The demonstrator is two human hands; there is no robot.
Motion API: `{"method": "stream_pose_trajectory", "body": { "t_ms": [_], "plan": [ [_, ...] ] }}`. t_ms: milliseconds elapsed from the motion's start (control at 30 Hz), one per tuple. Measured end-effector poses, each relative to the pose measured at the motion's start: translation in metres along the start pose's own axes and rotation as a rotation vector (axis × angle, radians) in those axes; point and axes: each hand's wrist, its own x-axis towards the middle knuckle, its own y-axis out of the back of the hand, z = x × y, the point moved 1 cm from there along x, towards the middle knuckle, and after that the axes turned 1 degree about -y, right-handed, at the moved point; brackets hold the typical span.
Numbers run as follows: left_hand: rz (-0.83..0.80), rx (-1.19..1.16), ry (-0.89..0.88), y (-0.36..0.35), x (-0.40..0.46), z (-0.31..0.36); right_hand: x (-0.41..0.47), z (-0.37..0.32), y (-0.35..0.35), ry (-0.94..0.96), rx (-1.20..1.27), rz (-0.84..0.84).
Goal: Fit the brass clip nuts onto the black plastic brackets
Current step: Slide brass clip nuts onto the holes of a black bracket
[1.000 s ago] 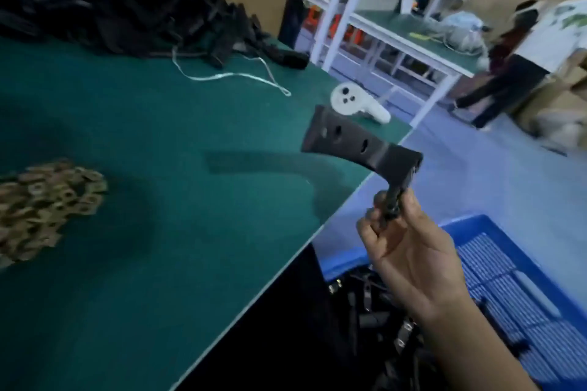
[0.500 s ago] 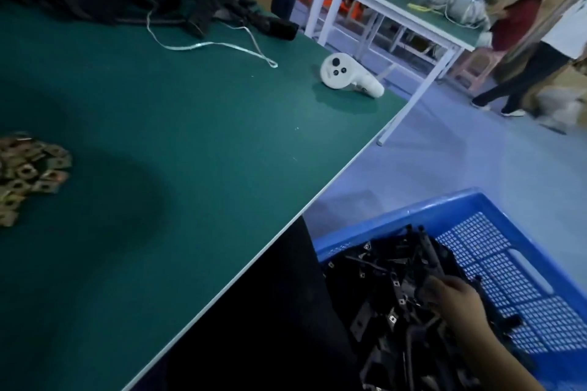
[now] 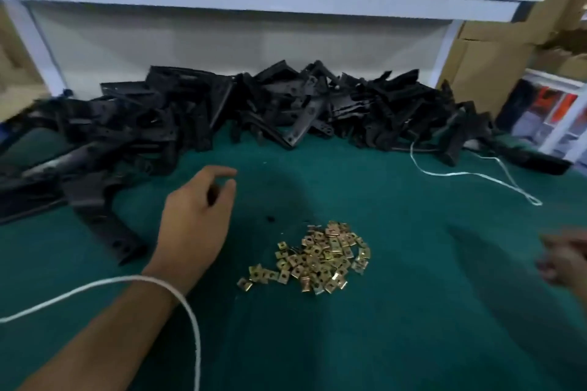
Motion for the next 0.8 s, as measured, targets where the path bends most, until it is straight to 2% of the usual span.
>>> {"method": "stream_pose_trajectory", "body": {
  "t_ms": [67,200,267,367,467,633,733,800],
  "plan": [
    [0.034,0.059,-0.02,0.003,-0.001,-0.002,0.024,-0.027,-0.033,0.089,-0.034,-0.031],
    [0.109,0.281,-0.001,0.014,0.0,-0.002,0.06,-0.085,-0.135,0.328,-0.047,-0.396],
    [0.135,0.463,-0.027,0.019,0.001,0.0,0.075,-0.089,-0.166,0.332,-0.018,-0.562],
    [0.192,0.843,-0.089,0.033,0.007,0.002,0.088,-0.092,-0.182,0.28,0.091,-0.694],
    [0.224,1.117,0.007,0.058,0.021,-0.014,0.089,-0.086,-0.186,0.326,0.093,-0.799],
    [0.182,1.047,0.256,0.058,0.017,-0.034,0.088,-0.082,-0.182,0.359,0.051,-0.828],
    [0.16,0.998,0.172,0.048,0.015,-0.031,0.086,-0.083,-0.185,0.387,-0.031,-0.83],
    [0.117,0.884,0.091,0.041,0.017,-0.03,0.085,-0.082,-0.185,0.39,-0.04,-0.816]
  ]
}}
